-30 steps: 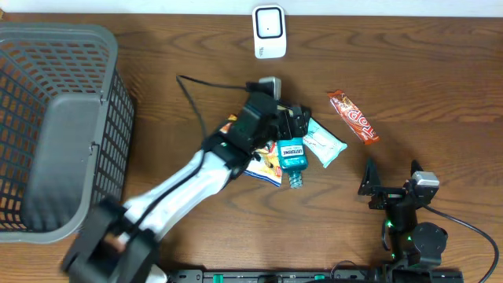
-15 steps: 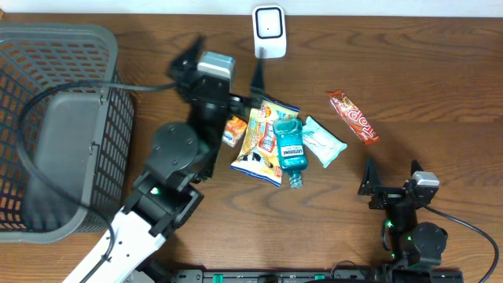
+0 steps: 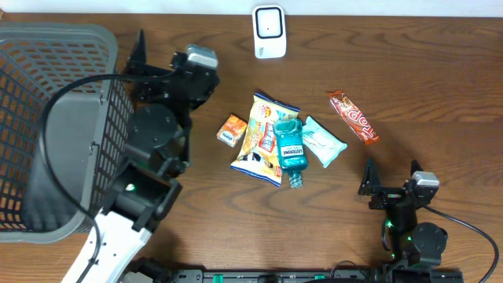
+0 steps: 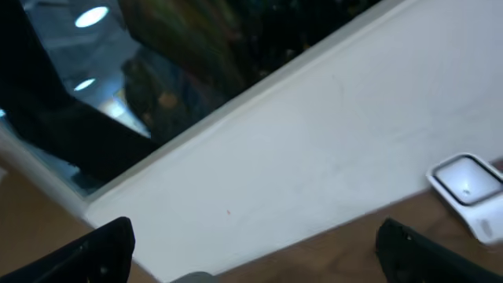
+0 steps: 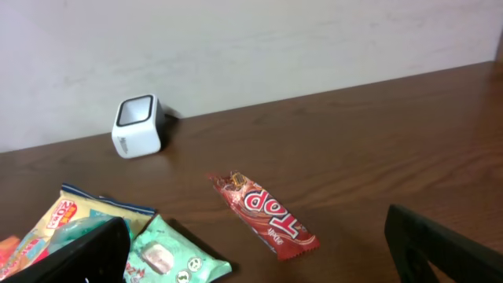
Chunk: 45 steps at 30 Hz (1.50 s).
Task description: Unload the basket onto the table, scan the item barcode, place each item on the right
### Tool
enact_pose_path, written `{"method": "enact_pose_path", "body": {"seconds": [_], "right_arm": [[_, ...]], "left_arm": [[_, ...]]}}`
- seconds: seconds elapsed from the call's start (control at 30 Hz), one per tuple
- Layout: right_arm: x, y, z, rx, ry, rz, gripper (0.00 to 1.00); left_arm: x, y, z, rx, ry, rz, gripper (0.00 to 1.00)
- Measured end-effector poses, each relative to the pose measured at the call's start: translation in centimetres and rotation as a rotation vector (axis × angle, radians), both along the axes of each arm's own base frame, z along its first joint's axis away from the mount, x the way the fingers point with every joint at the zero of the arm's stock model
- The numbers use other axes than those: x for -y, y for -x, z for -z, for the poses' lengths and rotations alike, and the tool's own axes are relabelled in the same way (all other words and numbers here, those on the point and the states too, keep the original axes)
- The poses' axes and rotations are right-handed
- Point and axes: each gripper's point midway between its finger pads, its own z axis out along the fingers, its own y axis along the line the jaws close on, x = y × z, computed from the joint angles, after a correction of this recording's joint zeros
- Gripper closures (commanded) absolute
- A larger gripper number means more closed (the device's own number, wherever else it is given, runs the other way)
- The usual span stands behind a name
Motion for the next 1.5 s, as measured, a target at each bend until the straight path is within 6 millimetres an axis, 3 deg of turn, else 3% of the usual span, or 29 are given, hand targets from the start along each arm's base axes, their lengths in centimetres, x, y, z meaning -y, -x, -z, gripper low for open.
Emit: {"method": "enact_pose_path", "body": {"seconds": [0.13, 0.27, 0.4, 0.57, 0.73, 1.07, 1.5], "right_arm": [[0.0, 0.0, 0.0, 0.000, 0.000, 0.000, 0.01], [0.0, 0.0, 0.0, 0.000, 0.000, 0.000, 0.01], [0.0, 0.0, 0.0, 0.000, 0.000, 0.000, 0.01], [0.0, 0.0, 0.0, 0.000, 0.000, 0.000, 0.01], [0.0, 0.0, 0.0, 0.000, 0.000, 0.000, 0.01], [0.0, 0.0, 0.0, 0.000, 0.000, 0.000, 0.01], [0.0, 0.0, 0.0, 0.000, 0.000, 0.000, 0.01]], "left_arm": [[-0.6, 1.2, -0.3, -0.014, 0.005, 0.069, 0.02], [-1.1, 3.1, -2.4, 0.042, 0.044, 0.120, 0.02], [-1.8, 6.1, -5.0, 0.129, 0.106, 0.162, 0.02], [-1.9, 9.3, -6.6, 0.180, 0.129, 0.225, 0.02], [-3.4, 12.9, -8.3, 0.256, 0.151, 0.230, 0.02], [-6.6, 20.7, -9.3, 0.366, 0.166, 0.198, 0.02], [-7.3, 30.1, -10.8, 0.583, 0.200, 0.227, 0.02]]}}
